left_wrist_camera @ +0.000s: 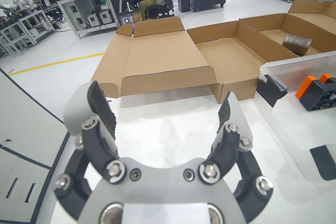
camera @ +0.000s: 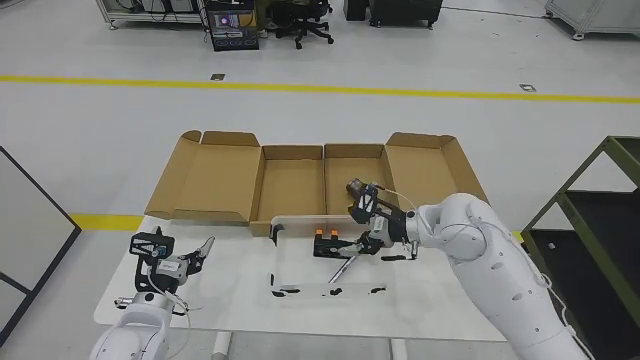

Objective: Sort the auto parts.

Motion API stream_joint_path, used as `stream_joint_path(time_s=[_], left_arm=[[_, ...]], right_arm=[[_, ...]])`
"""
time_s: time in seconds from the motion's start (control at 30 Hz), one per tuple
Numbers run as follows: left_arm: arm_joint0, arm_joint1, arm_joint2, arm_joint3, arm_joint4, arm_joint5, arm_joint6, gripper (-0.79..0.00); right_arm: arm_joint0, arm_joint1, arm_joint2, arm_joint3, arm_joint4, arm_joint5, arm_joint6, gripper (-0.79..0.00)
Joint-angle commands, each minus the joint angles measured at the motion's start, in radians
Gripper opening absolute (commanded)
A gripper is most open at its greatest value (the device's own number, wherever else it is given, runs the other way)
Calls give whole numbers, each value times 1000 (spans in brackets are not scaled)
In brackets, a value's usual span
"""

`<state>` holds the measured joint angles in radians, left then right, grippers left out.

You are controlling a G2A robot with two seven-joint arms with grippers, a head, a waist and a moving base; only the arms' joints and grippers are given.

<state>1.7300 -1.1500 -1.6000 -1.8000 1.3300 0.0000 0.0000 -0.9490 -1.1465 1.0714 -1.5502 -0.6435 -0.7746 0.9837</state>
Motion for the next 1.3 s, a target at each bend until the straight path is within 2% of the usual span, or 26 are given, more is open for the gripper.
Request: stream_joint_path(time_s=[0.0,0.1,0.23,0.37,0.67,0.93,1.27], left_arm=[[0,0,0,0,0,0,0,0],[0,0,0,0,0,0,0,0],[0,0,0,0,0,0,0,0],[0,0,0,0,0,0,0,0],[0,0,0,0,0,0,0,0],[0,0,0,0,0,0,0,0],[0,0,0,0,0,0,0,0]], right_arm=[[-49,11,7,-109,10,17,78,0],[-91,26,14,-187,-22,50,112,0],[-136,43,70,-239,-38,82,93,0],[-159,54,90,-245,-57,98,106,0],[-29,33,-51,-80,-49,153,156,0],[70,16,-115,32,-21,181,147,0],[76,17,-113,29,-15,181,147,0]])
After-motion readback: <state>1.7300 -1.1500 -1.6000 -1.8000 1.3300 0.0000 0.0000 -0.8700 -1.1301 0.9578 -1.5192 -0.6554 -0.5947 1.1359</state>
